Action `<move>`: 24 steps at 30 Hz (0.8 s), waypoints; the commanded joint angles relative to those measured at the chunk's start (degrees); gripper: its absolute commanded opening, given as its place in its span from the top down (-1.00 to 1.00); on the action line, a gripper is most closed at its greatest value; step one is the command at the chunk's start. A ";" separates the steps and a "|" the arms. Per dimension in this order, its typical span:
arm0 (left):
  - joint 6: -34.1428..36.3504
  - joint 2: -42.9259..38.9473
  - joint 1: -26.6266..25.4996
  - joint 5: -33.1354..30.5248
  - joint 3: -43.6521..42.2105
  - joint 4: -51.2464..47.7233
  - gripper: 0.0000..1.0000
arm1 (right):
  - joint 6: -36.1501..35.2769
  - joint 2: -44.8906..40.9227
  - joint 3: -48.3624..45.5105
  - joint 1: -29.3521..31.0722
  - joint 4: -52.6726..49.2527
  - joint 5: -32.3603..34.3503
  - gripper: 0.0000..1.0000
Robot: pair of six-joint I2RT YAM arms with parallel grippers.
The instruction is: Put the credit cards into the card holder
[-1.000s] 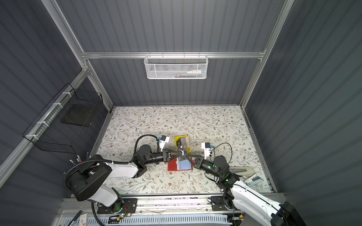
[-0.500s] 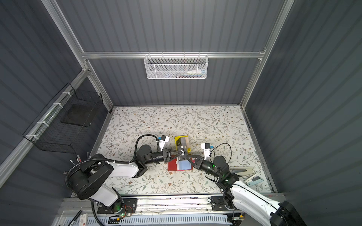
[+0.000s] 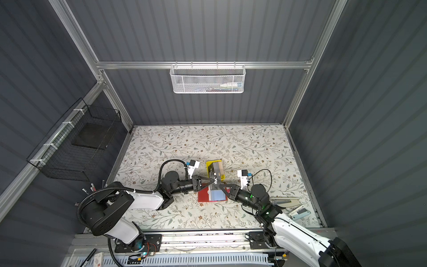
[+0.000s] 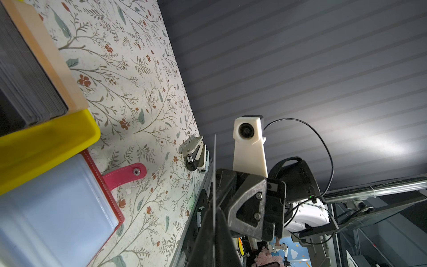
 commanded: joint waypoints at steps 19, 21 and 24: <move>12.18 -5.13 -0.10 -4.76 2.02 -24.03 0.88 | -13.00 -1.69 7.61 4.39 -28.91 10.48 0.55; 13.35 -5.04 0.06 -5.03 2.43 -25.62 0.88 | -14.16 -0.73 8.70 4.90 -30.80 11.00 0.54; 14.54 -4.66 1.43 -4.17 2.04 -25.97 0.89 | -15.87 0.77 9.71 5.49 -32.29 11.82 0.52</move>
